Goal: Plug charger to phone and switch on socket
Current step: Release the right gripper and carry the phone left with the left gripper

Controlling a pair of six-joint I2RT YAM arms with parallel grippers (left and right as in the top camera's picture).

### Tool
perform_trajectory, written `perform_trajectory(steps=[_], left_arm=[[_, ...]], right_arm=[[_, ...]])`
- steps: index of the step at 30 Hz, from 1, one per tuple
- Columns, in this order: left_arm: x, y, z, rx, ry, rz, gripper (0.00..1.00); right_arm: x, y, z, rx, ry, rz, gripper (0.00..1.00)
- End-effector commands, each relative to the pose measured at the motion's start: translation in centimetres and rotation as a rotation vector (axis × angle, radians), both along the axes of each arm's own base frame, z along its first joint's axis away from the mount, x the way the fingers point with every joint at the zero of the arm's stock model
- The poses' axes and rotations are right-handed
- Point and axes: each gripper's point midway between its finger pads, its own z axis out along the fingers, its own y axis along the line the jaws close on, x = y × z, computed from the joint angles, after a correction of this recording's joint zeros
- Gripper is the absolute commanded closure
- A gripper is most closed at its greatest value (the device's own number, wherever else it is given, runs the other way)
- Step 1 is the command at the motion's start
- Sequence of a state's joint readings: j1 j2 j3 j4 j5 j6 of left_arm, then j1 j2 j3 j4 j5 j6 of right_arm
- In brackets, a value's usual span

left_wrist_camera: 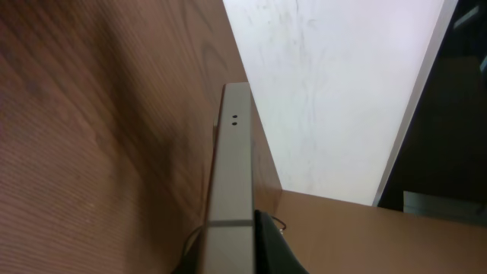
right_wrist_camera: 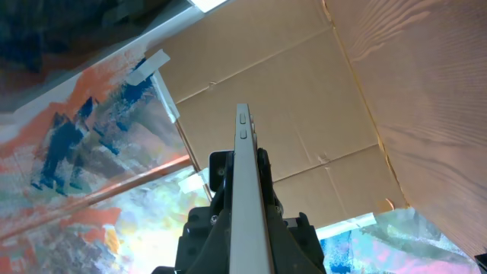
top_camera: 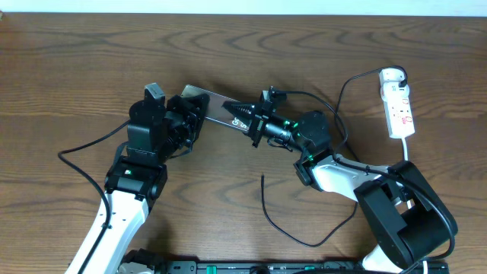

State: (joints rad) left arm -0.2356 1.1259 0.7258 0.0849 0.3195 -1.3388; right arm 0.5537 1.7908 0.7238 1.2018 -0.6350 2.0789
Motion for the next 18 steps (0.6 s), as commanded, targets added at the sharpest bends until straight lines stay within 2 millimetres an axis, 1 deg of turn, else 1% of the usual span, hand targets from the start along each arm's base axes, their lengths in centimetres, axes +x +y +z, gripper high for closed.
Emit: perform_trajectory(steps=[1,6,7,8,9,11,12,13,14,16,18], left_arm=[[0.16,0.52,-0.47,0.046,-0.007,0.006,0.92],[0.16,0.52,-0.47,0.046,-0.007,0.006,0.93],[0.16,0.52,-0.47,0.046,-0.007,0.006,0.93],[0.16,0.53,-0.47,0.046,-0.007,0.006,0.93],[0.16,0.53,-0.47,0.046,-0.007,0.006,0.93],[0.16,0.54,-0.47,0.046,-0.007,0.007,0.93],[0.18,0.57,-0.48,0.047,-0.007,0.009,0.93],[0.18,0.57,-0.48,0.047,-0.007,0.009,0.93],[0.18,0.57,-0.48,0.047,-0.007,0.009,0.93],[0.19,0.58,-0.46,0.047,-0.008,0.01,0.92],[0.22,0.68,-0.47,0.047,-0.008,0.012,0.93]], right_arm=[[-0.44,0.31,0.91,0.003,-0.056,0.023,0.98],[-0.42,0.3,0.91,0.002,-0.056,0.023,0.99],[-0.42,0.3,0.91,0.002,-0.056,0.023,0.97],[-0.42,0.3,0.91,0.003,-0.056,0.022,0.88],[-0.42,0.29,0.91,0.003,-0.056,0.022,0.73],[-0.42,0.29,0.91,0.003,-0.056,0.022,0.53],[-0.43,0.3,0.92,0.003,-0.056,0.023,0.39],[-0.44,0.29,0.99,0.005,-0.06,0.023,0.28],[-0.45,0.28,1.09,0.007,-0.064,0.023,0.22],[-0.51,0.24,1.53,0.018,-0.081,0.022,0.02],[-0.56,0.18,1.88,0.027,-0.096,0.021,0.01]])
